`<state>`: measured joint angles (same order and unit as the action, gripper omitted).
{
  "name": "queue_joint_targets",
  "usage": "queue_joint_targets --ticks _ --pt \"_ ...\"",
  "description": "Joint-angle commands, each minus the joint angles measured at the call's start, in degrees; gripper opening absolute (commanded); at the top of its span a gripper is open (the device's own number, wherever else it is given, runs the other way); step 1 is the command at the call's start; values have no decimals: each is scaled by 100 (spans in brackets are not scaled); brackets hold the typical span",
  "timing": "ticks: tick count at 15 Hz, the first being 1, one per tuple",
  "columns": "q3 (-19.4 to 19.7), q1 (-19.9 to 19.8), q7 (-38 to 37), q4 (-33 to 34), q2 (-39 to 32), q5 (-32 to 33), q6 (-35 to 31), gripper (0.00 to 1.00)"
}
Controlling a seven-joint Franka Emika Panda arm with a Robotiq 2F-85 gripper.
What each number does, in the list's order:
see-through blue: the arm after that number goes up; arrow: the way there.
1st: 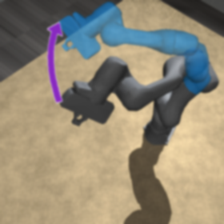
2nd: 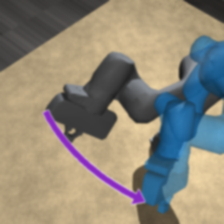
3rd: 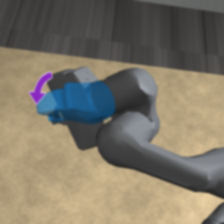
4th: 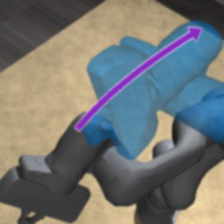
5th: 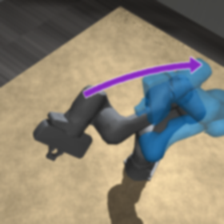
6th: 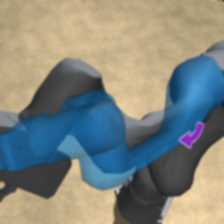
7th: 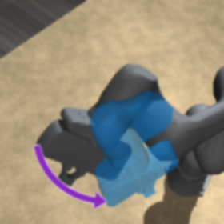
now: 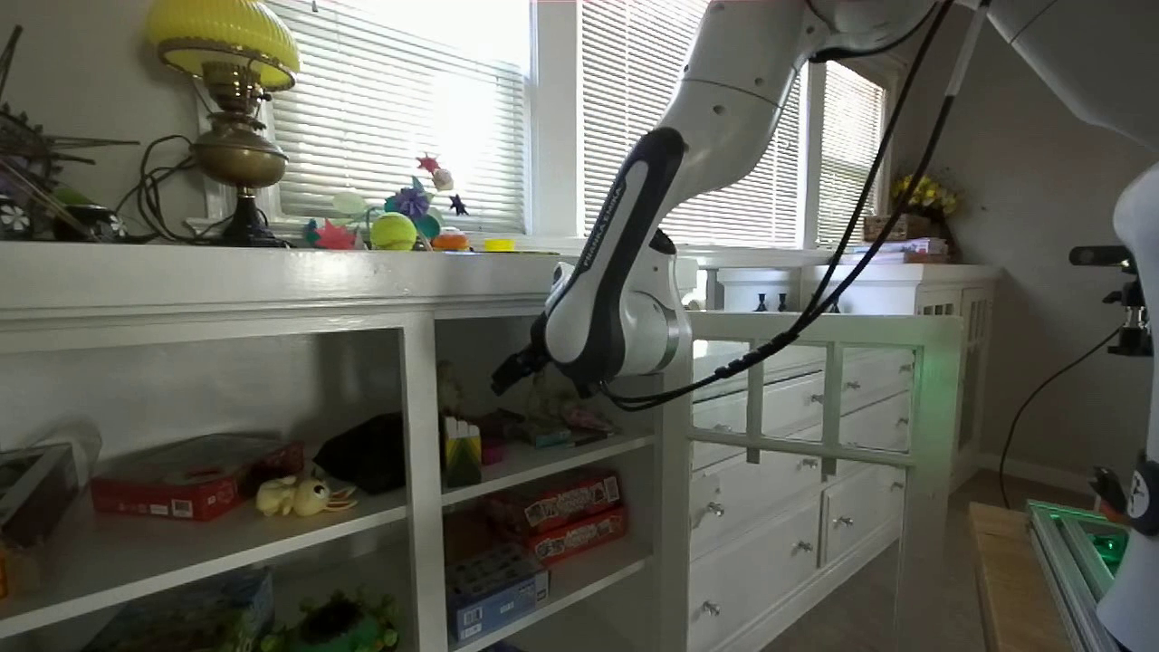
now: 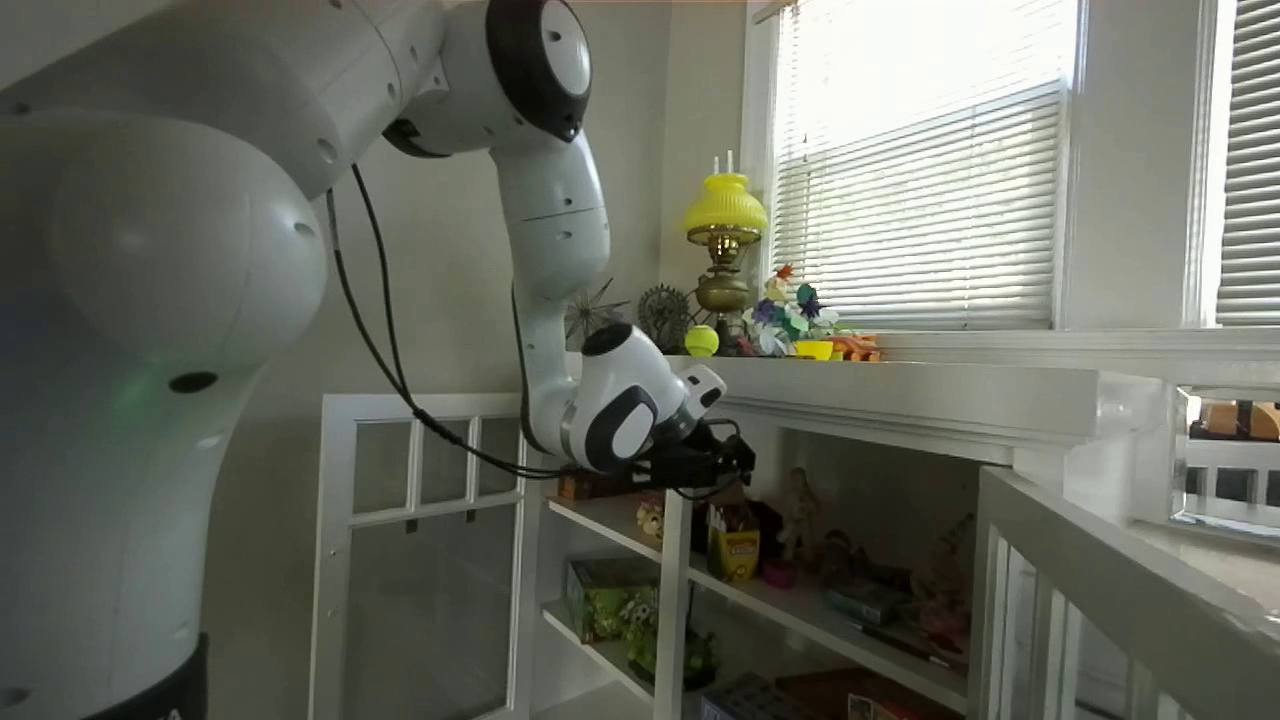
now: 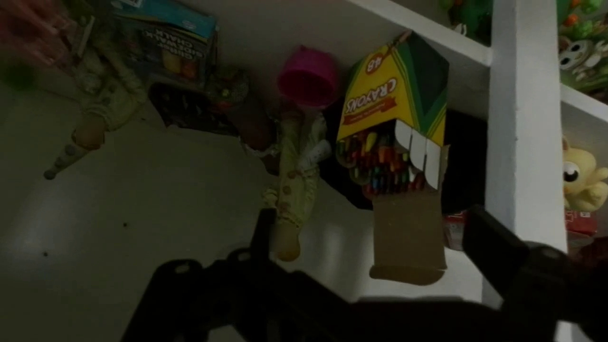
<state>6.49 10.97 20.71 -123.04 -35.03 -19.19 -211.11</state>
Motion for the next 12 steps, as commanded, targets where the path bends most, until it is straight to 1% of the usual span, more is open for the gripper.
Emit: queue_joint_targets --ticks 1,3,4,6,10,11,12 --pt "194 -87 -506 532 -507 373 -148 100" --pt "275 -85 -573 749 -688 420 -163 100" --pt "367 61 -496 387 -409 306 -20 100" --pt "401 56 -522 549 -548 307 -22 100" --pt "402 56 -529 634 -612 307 -28 100" --pt "311 -45 -625 728 -699 422 -124 100" --pt "212 -147 -717 798 -742 529 -80 100"
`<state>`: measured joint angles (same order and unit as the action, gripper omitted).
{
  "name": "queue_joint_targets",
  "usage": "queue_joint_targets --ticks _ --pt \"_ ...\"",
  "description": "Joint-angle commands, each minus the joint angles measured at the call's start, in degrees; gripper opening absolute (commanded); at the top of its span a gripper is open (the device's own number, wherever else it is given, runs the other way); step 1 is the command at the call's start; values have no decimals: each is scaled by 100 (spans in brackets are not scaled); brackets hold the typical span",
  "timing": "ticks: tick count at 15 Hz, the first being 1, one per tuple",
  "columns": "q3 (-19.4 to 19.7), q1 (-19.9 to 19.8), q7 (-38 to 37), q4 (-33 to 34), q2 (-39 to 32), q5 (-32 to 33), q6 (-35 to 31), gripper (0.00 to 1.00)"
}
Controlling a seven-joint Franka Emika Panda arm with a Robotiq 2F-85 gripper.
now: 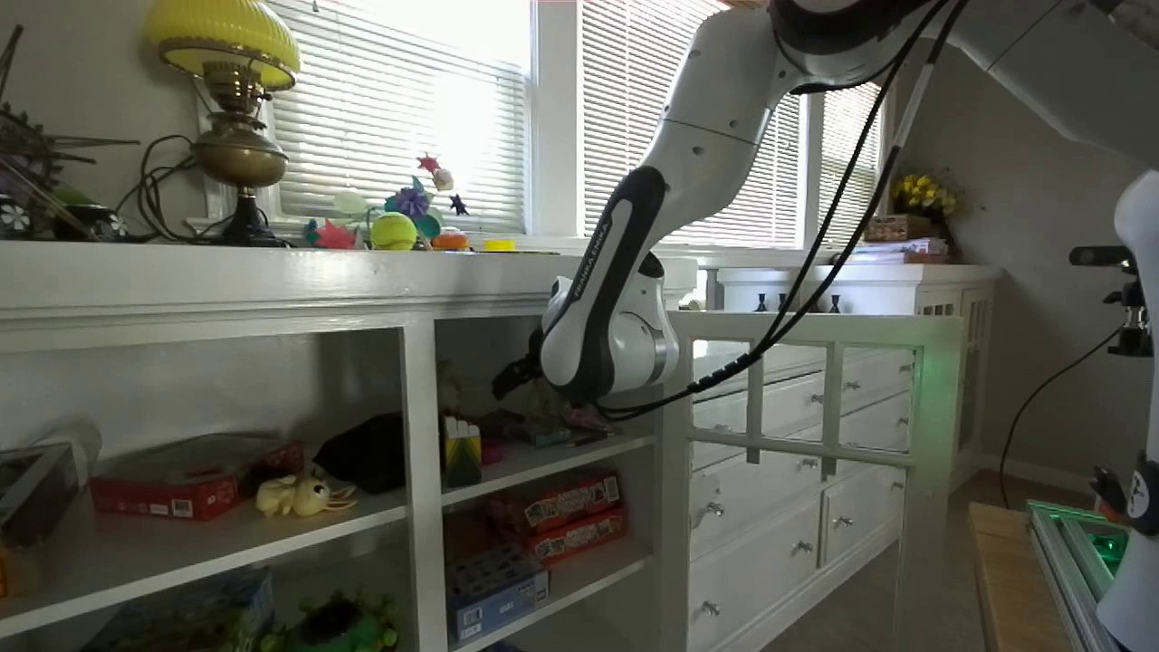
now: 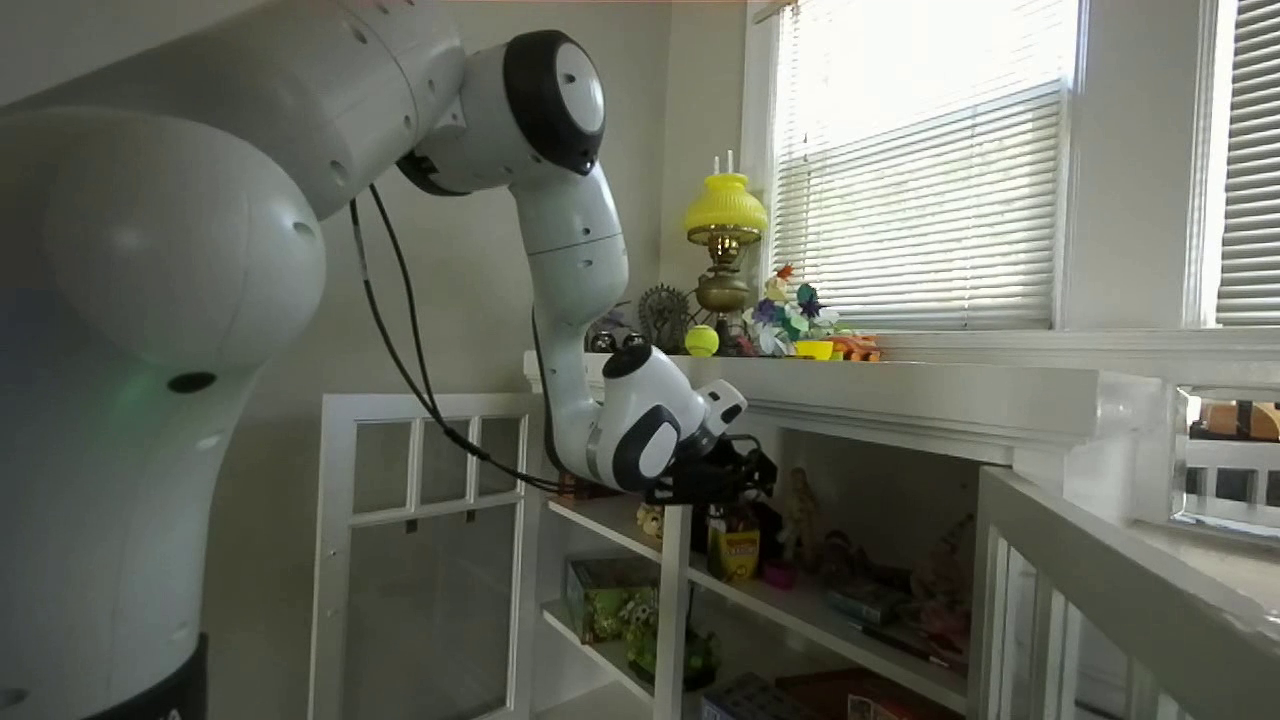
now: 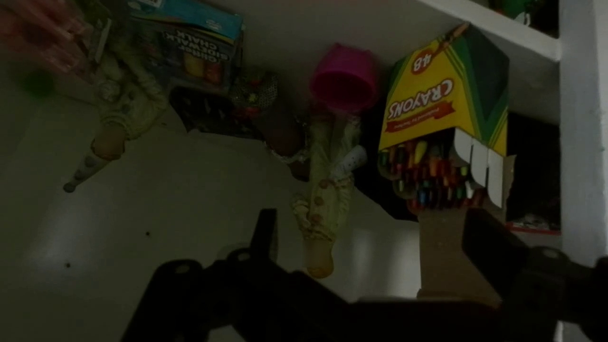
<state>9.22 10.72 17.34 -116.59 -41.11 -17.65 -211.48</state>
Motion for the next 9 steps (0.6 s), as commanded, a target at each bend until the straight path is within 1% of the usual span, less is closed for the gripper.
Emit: queue_joint_targets --ticks 1,5,9 --pt "-77 -141 -425 237 -211 397 -69 100" --pt "-225 -324 -715 604 -478 713 -78 100" --pt "-408 -610 -986 1183 -874 1053 29 100"
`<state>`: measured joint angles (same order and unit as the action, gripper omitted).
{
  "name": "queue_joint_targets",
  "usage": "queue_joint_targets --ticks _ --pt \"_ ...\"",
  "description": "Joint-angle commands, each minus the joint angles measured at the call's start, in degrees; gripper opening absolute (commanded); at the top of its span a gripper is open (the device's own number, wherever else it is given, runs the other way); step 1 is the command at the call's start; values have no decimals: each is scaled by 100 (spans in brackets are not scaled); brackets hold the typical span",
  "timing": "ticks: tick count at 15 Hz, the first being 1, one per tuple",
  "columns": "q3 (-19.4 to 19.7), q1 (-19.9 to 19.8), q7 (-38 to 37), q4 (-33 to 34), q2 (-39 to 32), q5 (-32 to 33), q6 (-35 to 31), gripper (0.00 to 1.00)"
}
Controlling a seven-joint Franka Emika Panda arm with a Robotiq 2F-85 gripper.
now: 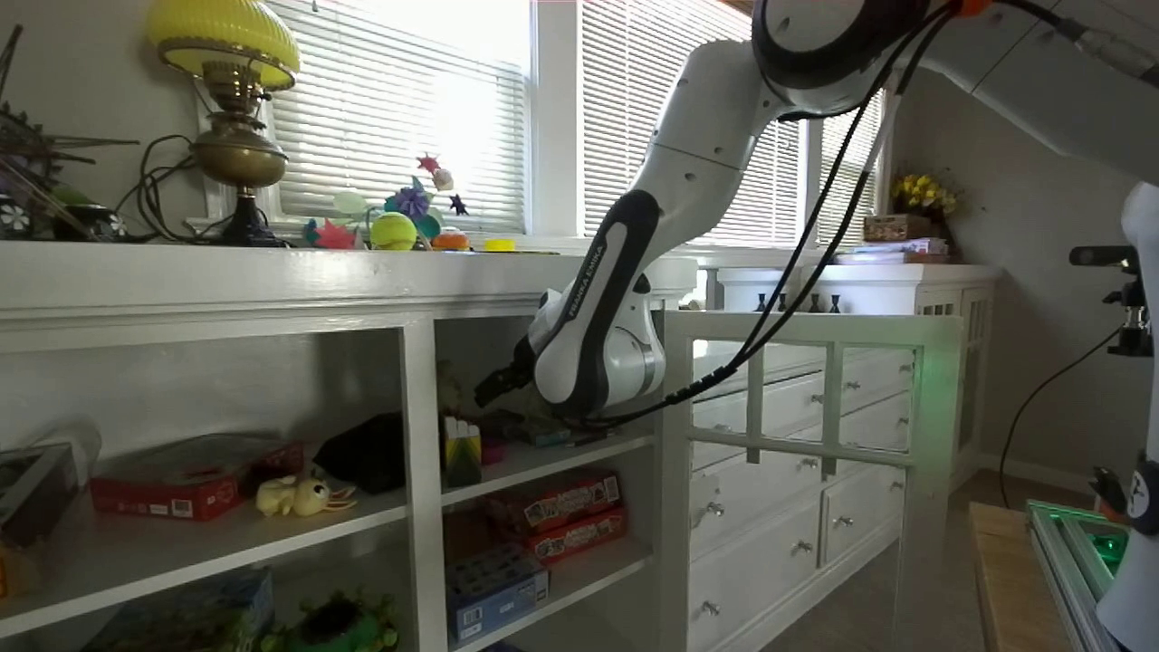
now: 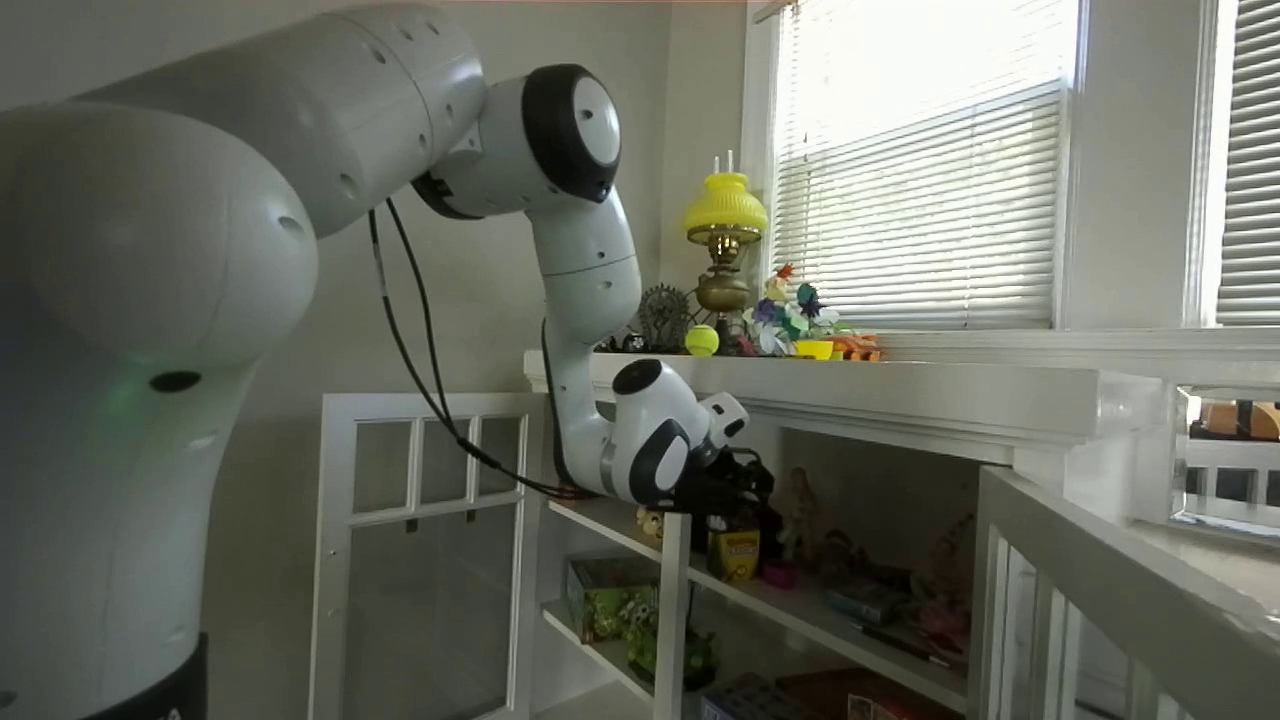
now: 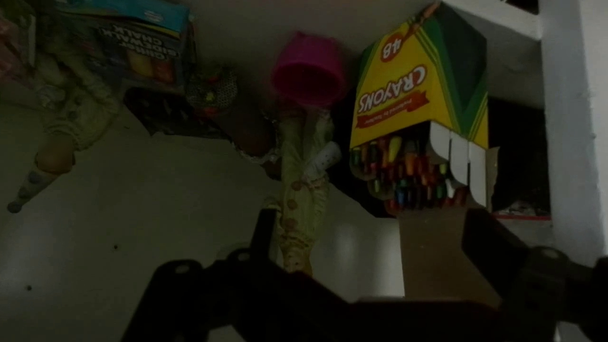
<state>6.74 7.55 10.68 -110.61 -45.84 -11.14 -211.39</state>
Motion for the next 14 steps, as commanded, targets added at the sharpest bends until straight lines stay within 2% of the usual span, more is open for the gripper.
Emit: queue_joint_targets --ticks 1,9,10,12,13,14 --pt "-182 -345 -355 705 -486 453 47 100" --pt "-310 -600 -504 1469 -999 597 200 100" --pt "-316 -607 -508 1530 -1048 593 217 93" --pt "-342 -621 -514 1625 -1126 607 279 73" --pt "-346 -619 -512 1666 -1164 607 319 76" --pt "-357 -624 -515 1703 -1196 615 349 66"
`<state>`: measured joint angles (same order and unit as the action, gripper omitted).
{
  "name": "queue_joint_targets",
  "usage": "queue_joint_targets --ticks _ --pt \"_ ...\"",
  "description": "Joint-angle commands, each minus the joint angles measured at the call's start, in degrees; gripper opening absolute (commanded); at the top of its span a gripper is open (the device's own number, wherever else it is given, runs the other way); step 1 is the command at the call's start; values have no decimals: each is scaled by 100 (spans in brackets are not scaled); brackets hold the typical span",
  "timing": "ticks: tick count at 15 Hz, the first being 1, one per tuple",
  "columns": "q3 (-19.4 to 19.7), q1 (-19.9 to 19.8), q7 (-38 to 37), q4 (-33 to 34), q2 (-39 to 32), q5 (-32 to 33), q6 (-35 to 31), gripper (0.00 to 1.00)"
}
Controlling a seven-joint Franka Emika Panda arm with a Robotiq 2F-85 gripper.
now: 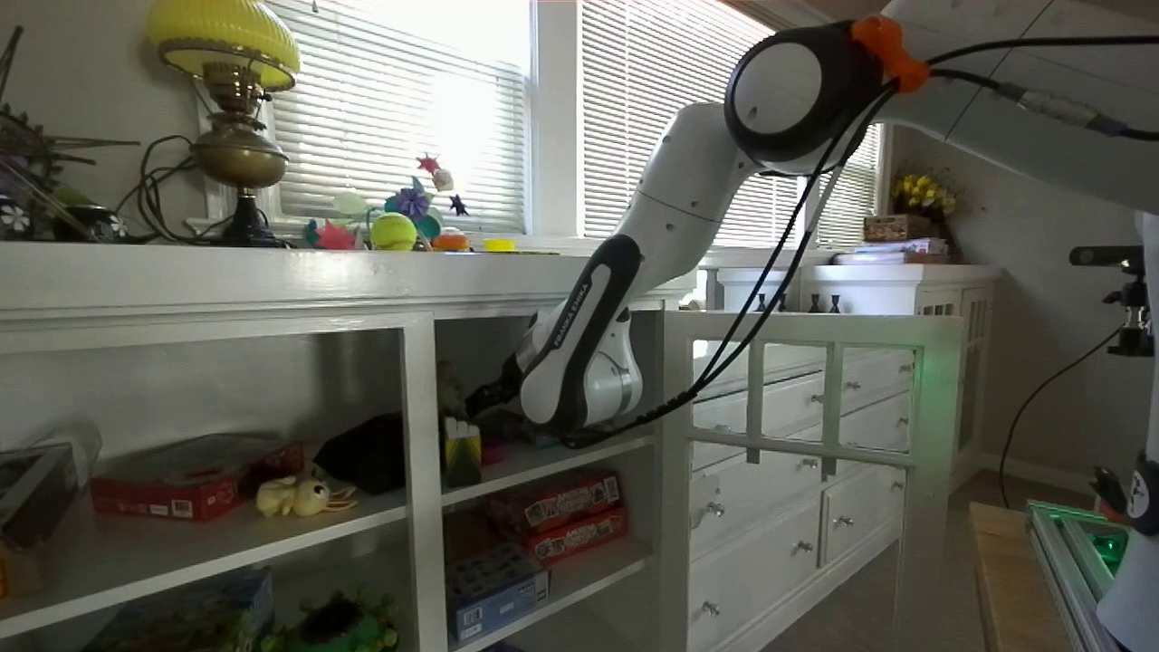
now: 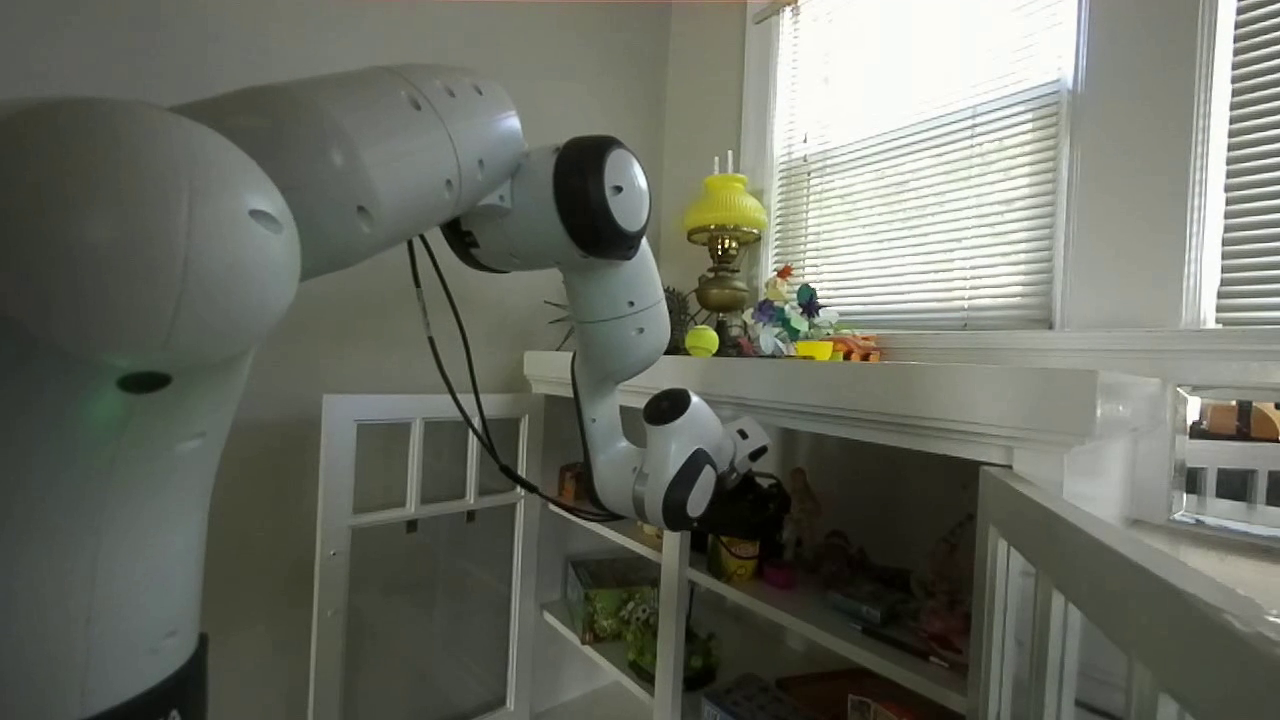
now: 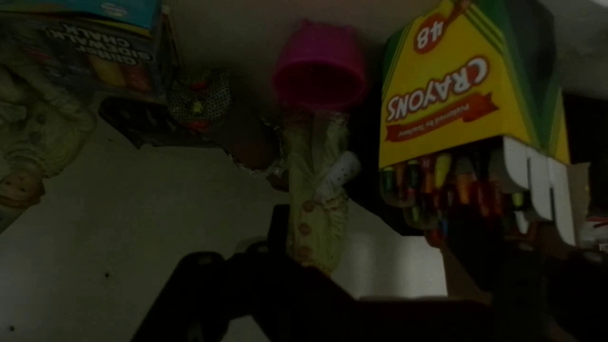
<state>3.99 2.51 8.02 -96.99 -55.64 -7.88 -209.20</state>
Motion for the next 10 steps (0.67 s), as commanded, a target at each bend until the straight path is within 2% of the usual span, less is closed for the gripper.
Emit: queue_joint_targets --ticks 1,2,5,6,9,10 --pt "-81 -115 -247 372 -240 284 155 59" --pt "-82 -114 -244 401 -265 286 170 51" --pt "-74 -105 -231 458 -319 287 186 46" --pt "-82 -109 -235 475 -334 291 189 48" --pt "-83 -106 -228 516 -374 302 199 46" --pt "-84 -103 -223 523 -381 309 194 49"
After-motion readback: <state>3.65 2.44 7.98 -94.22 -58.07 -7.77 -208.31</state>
